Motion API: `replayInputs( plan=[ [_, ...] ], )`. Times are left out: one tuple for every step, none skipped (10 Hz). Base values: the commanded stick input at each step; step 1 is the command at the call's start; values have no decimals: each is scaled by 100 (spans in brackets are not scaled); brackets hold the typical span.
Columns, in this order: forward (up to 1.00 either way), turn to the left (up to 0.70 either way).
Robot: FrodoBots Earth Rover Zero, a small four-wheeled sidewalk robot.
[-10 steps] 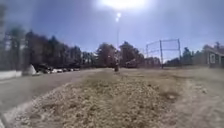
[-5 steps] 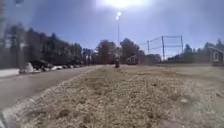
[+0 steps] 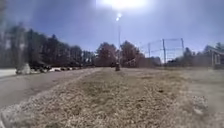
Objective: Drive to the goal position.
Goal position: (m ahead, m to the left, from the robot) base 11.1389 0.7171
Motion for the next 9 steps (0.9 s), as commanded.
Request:
replayInputs(
  plan=[
    [70,3],
    [70,3],
    [70,3],
    [70,3],
    [70,3],
    [70,3],
    [70,3],
    [70,3],
    [70,3]
  ],
)
